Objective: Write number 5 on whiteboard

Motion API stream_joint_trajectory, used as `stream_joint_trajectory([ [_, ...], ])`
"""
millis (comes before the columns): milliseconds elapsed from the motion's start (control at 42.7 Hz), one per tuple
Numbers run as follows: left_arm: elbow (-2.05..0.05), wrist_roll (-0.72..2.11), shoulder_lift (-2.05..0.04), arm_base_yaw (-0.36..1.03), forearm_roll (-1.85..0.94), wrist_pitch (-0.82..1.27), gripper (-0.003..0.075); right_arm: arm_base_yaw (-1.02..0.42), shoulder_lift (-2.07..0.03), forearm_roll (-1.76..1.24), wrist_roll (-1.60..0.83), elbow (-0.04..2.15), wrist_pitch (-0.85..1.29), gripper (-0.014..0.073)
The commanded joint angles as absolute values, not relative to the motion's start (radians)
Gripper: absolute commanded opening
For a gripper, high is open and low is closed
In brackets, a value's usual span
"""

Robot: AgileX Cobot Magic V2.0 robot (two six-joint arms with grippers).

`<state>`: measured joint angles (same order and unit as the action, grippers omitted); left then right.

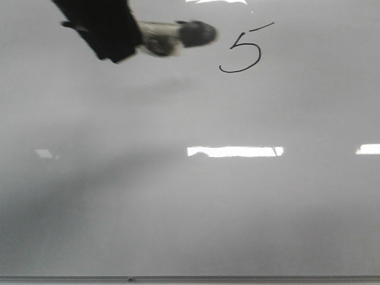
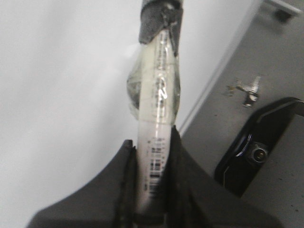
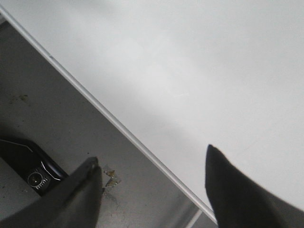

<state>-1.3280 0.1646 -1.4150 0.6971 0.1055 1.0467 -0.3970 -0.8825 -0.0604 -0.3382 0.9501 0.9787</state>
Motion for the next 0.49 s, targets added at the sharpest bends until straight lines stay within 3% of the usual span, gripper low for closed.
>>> stream_joint_trajectory([
  [0, -1.361, 0.019, -1.314, 0.608, 0.207, 1.054, -0.0020, -0.373, -0.873, -0.056, -0.322, 0.983, 0.926, 0.0491],
  [258, -1.179, -0.006, -1.097, 0.303, 0.214, 0.882, -0.0020, -0.372, -0.873, -0.057, -0.322, 0.983, 0.922, 0.0491],
  [469, -0.899, -0.138, -0.980, 0.087, 0.167, 0.497, -0.0020, -0.372, -0.873, -0.057, -0.315, 0.982, 0.917, 0.0491],
])
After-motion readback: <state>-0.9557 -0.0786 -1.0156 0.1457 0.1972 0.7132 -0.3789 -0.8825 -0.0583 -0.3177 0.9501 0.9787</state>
